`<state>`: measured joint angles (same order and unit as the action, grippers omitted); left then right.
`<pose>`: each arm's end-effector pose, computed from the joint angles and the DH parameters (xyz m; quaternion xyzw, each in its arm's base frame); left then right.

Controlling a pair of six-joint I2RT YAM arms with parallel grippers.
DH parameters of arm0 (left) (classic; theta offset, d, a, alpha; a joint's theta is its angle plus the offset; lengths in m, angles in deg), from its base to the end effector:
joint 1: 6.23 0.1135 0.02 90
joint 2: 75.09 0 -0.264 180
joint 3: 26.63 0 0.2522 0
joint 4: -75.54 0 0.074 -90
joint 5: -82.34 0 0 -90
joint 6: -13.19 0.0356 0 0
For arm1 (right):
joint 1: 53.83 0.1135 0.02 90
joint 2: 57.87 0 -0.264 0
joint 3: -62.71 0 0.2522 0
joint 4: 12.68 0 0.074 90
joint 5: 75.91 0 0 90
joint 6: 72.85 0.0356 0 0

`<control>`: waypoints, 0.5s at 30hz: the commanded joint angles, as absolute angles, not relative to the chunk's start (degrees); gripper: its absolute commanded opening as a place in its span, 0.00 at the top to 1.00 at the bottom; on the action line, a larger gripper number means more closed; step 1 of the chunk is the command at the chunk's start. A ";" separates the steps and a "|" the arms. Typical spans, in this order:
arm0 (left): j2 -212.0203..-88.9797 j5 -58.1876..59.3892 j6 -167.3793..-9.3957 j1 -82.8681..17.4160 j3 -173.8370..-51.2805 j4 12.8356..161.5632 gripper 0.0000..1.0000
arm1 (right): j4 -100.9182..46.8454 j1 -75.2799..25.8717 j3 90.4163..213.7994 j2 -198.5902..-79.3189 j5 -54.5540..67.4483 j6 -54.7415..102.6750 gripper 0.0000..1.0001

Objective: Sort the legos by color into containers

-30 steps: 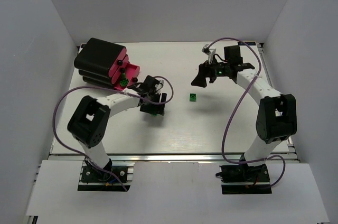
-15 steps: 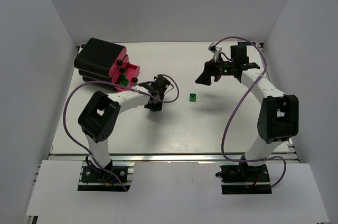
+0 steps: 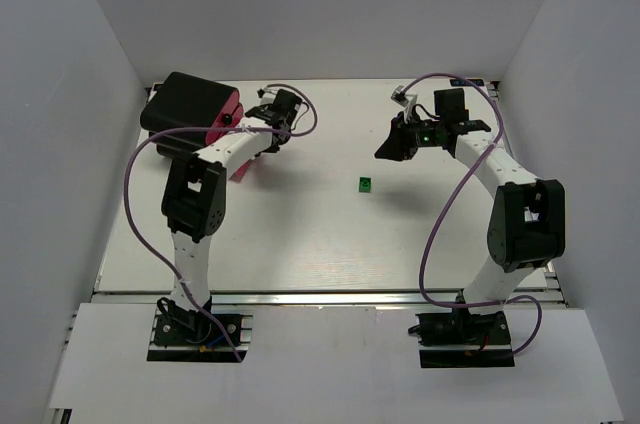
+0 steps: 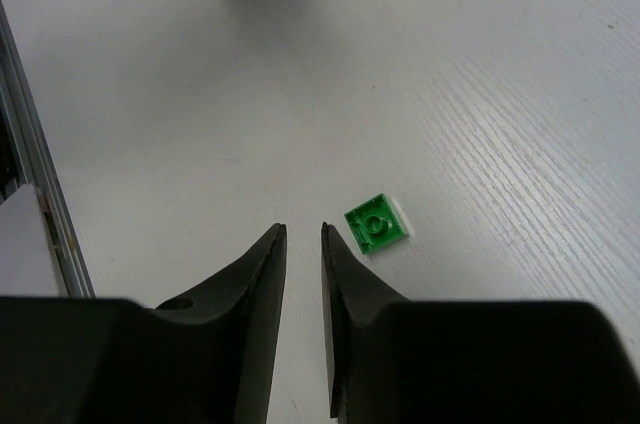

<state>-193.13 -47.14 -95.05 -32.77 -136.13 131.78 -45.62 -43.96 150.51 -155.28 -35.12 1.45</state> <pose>0.4008 -0.1749 0.2173 -0.0071 0.9215 0.2265 0.3155 0.3642 0.0907 0.2674 -0.3476 0.7747 0.3621 0.3847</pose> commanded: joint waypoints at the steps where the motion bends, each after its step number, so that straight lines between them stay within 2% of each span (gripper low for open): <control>1: -195.32 -55.02 -92.28 -30.75 -142.24 135.09 0.99 | -45.95 -43.55 149.78 -152.80 -35.39 0.10 0.74; 7: -197.96 -58.73 -92.28 -27.50 -145.24 135.10 0.85 | -46.74 -43.90 150.39 -152.80 -35.22 -1.48 0.73; 8: -198.05 -58.38 -91.93 -27.50 -144.98 134.92 0.81 | -46.92 -43.90 150.56 -152.71 -35.22 -1.65 0.72; 9: -198.14 -58.11 -91.84 -27.50 -144.89 134.83 0.64 | -47.01 -43.99 150.65 -152.88 -35.22 -1.83 0.70; 11: -197.97 -56.89 -91.92 -26.97 -144.45 134.83 0.49 | -47.53 -44.08 150.83 -153.06 -35.13 -2.71 0.68; 12: -197.96 -56.27 -91.93 -26.97 -144.45 134.83 0.42 | -47.80 -44.16 151.09 -153.15 -35.13 -2.97 0.63; 14: -197.88 -55.56 -92.10 -26.97 -144.19 135.01 0.39 | -48.85 -43.99 151.53 -153.67 -35.22 -3.85 0.57; 15: -197.70 -55.56 -92.10 -26.97 -144.19 135.09 0.33 | -49.11 -43.90 151.71 -153.76 -35.22 -4.20 0.52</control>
